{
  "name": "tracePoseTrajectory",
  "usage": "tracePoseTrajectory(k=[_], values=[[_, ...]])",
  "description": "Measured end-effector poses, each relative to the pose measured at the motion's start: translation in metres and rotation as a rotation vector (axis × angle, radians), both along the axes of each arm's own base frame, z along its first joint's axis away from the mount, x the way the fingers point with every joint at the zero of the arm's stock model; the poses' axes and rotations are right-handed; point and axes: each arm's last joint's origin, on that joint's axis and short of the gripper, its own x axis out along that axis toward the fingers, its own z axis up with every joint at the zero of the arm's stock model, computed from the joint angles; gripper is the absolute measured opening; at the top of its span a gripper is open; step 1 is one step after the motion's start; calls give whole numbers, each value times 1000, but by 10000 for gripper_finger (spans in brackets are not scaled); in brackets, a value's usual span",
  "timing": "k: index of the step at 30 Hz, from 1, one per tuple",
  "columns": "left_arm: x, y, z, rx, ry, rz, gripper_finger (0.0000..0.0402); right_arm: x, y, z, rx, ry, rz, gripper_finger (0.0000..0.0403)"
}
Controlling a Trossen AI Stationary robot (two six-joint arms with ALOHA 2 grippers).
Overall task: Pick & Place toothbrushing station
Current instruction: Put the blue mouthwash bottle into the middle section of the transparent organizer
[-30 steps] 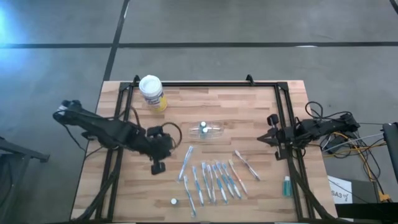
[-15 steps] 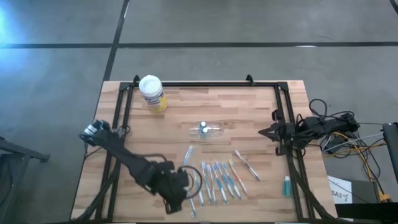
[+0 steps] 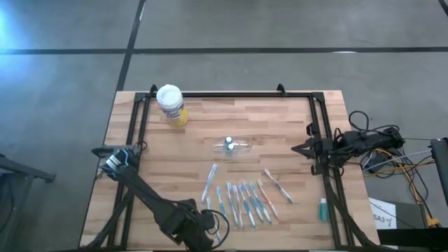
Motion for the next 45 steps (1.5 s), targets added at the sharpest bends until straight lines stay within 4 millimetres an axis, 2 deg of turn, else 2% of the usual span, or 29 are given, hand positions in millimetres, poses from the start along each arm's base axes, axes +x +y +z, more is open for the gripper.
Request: tracePoseTrajectory(k=[9,14,18,25,37,45], values=[[-2,2,-9,61,25,-99,230,0,0,-1,-12,27,1,8],[-4,6,-26,105,67,-132,230,0,0,-1,-12,27,1,8],[-1,13,-30,110,79,-144,230,0,0,-1,-4,28,1,8],[-1,12,-36,75,107,-162,230,0,0,-2,15,30,2,8],[1,11,-39,-11,139,-65,230,1,0,-4,33,43,3,8],[1,13,-41,16,126,-17,229,1,0,-4,33,42,3,8]])
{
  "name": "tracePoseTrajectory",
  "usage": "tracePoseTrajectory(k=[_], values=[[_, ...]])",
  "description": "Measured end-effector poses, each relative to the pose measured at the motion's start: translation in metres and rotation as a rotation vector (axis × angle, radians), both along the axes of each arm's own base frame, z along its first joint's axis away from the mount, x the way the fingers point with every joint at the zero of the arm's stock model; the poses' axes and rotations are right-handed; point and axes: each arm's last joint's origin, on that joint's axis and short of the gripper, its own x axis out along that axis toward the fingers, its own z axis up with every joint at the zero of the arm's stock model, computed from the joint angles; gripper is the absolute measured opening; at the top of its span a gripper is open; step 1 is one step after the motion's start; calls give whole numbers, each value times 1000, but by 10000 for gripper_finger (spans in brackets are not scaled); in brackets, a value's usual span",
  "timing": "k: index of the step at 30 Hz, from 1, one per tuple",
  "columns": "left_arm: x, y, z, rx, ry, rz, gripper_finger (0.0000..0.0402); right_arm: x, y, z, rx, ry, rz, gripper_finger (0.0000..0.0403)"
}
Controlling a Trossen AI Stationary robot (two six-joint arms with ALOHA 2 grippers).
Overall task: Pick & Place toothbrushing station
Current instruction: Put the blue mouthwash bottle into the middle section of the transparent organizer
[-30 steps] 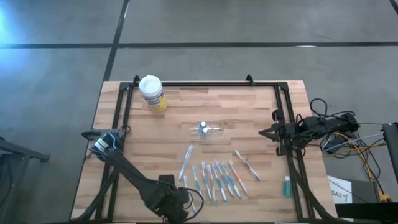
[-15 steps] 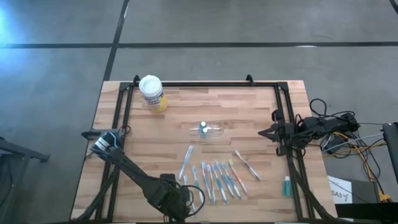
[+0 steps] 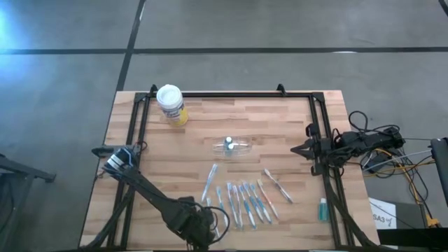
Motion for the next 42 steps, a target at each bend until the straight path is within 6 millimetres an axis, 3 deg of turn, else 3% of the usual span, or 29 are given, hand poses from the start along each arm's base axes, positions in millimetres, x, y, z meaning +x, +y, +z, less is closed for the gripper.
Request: tracePoseTrajectory(k=[12,26,33,37,42], values=[[0,3,-7,20,4,13,220,0,0,0,-5,-1,0,8],[1,5,-12,19,9,9,97,0,0,0,-7,-1,0,8],[1,5,-12,24,4,-32,97,0,0,0,-7,-1,0,8],[1,6,-2,43,-11,-101,97,0,0,0,-8,-1,-1,8],[-13,22,39,151,-49,-175,97,0,0,0,-7,-1,-1,8]])
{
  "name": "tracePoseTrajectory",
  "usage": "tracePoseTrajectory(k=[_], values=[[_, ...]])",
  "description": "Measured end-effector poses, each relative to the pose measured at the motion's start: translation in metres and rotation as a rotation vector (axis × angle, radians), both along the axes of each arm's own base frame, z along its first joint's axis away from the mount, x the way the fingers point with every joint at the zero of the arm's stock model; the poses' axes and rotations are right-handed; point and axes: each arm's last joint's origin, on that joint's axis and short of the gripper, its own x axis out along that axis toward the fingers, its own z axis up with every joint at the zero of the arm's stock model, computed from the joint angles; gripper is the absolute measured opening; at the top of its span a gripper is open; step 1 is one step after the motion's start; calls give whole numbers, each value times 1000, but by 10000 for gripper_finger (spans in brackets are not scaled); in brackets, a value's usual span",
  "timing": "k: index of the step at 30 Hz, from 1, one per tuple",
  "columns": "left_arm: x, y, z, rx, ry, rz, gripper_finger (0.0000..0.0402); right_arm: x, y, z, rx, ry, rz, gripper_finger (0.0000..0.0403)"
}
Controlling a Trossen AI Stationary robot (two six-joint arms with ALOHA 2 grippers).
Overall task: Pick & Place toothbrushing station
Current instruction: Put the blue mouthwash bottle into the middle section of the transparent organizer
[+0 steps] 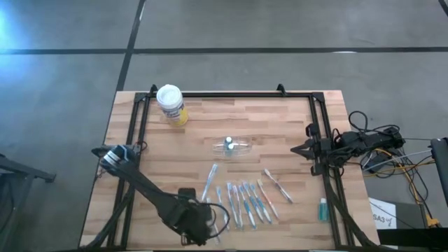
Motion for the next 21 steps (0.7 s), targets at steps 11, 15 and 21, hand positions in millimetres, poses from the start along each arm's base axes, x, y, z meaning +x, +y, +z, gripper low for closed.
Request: tracePoseTrajectory(k=[11,15,21], values=[[-63,60,78,132,-285,-191,97,0,0,1,-19,-10,-1,8],[-89,88,86,79,-467,-185,97,1,0,1,-31,-9,-1,8],[-132,133,65,-29,-673,-108,97,1,0,3,-43,-32,-2,8]])
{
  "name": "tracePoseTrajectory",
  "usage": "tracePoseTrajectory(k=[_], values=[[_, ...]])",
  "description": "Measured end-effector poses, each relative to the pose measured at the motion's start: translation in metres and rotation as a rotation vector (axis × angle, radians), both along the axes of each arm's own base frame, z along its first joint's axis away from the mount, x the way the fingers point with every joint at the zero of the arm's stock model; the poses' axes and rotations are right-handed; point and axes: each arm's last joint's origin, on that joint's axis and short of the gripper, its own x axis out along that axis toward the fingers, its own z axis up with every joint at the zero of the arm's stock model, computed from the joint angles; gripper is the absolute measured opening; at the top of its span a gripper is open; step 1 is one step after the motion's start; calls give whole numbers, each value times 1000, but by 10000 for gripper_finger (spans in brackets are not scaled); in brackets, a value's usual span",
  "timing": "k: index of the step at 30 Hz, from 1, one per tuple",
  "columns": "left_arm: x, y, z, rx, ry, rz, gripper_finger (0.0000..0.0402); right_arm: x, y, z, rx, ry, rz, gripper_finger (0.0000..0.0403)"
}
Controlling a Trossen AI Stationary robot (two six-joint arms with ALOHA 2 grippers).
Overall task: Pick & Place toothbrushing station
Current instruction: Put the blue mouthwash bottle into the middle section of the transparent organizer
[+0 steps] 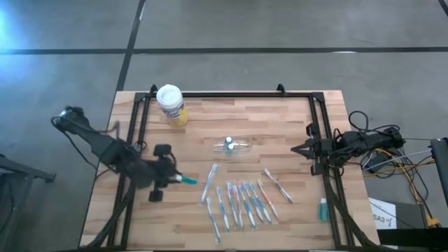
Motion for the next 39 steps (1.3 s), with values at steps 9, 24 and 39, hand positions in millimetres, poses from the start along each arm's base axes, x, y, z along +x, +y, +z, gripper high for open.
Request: tracePoseTrajectory(k=[9,24,39], values=[[-51,34,-51,-193,-130,15,97,1,0,0,-46,-17,-2,8],[-69,51,-89,-185,-121,95,97,2,1,-5,22,1,-3,8],[3,76,-6,103,162,60,97,5,1,-2,1,-37,-19,8]])
